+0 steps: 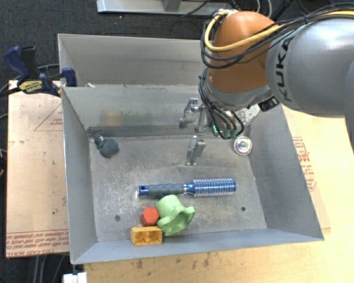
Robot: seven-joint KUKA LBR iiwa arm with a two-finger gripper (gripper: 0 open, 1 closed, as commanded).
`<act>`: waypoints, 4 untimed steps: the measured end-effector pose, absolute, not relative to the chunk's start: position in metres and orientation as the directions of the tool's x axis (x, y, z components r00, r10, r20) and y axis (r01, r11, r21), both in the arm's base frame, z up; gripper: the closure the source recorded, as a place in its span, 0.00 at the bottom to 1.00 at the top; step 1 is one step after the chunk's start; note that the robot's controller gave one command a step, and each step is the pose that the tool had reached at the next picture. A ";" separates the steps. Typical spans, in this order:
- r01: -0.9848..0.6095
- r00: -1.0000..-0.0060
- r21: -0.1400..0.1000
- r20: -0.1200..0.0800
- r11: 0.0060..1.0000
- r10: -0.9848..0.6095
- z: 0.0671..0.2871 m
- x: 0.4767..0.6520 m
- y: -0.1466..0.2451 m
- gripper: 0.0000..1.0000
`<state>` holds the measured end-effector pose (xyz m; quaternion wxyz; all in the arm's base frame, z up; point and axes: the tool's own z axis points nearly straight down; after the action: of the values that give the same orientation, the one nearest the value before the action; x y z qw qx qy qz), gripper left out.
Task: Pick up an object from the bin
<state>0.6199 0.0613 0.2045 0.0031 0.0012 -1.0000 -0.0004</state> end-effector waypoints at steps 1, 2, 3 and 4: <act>-0.087 -0.996 0.001 -0.001 0.996 -0.087 0.127 0.577 0.003 0.00; -0.123 -0.992 0.000 -0.002 0.992 -0.123 0.138 0.571 -0.016 0.00; -0.161 -0.987 0.001 0.000 0.987 -0.161 0.122 0.565 -0.024 0.00; -0.112 -0.994 0.001 -0.010 0.994 -0.112 0.075 0.559 -0.026 0.00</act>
Offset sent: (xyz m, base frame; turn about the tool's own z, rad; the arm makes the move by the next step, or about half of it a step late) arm -0.0430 -0.0584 -0.0766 -0.0879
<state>0.5595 -0.0257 0.0746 -0.0048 0.0559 -0.9984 -0.0008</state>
